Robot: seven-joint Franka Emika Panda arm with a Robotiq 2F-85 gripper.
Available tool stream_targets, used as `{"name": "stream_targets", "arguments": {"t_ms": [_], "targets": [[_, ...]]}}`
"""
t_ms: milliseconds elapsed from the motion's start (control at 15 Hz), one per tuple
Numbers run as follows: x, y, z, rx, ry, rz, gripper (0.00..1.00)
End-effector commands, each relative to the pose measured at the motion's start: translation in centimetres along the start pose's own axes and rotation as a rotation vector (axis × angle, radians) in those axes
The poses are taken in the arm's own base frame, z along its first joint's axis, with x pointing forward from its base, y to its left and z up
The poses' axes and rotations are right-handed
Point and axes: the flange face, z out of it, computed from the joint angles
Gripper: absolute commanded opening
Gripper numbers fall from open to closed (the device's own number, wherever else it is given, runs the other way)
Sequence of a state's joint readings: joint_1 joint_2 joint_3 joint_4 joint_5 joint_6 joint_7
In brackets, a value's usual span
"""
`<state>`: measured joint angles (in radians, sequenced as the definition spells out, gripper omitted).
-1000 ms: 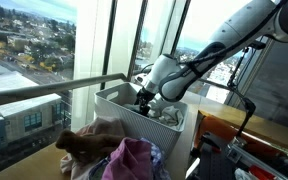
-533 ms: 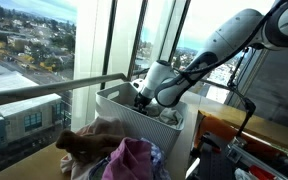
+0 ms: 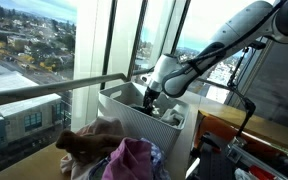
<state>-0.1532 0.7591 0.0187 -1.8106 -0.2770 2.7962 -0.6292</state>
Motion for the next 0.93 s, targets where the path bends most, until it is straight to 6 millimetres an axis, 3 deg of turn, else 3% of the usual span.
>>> {"name": "stream_targets", "arguments": {"t_ms": [0,200,400,867], "targets": [[-2.6,0.6,-3.3,0.038,-0.008,0.064,0.01],[-4.3,1.5,-4.9,0.044,-0.004,0.105,0.04],[-4.3,1.5,-8.1,0.041,0.028,0.126,0.04],[1.9,-2.2,-22.2,0.041,0.238,0.063,0.04]]}}
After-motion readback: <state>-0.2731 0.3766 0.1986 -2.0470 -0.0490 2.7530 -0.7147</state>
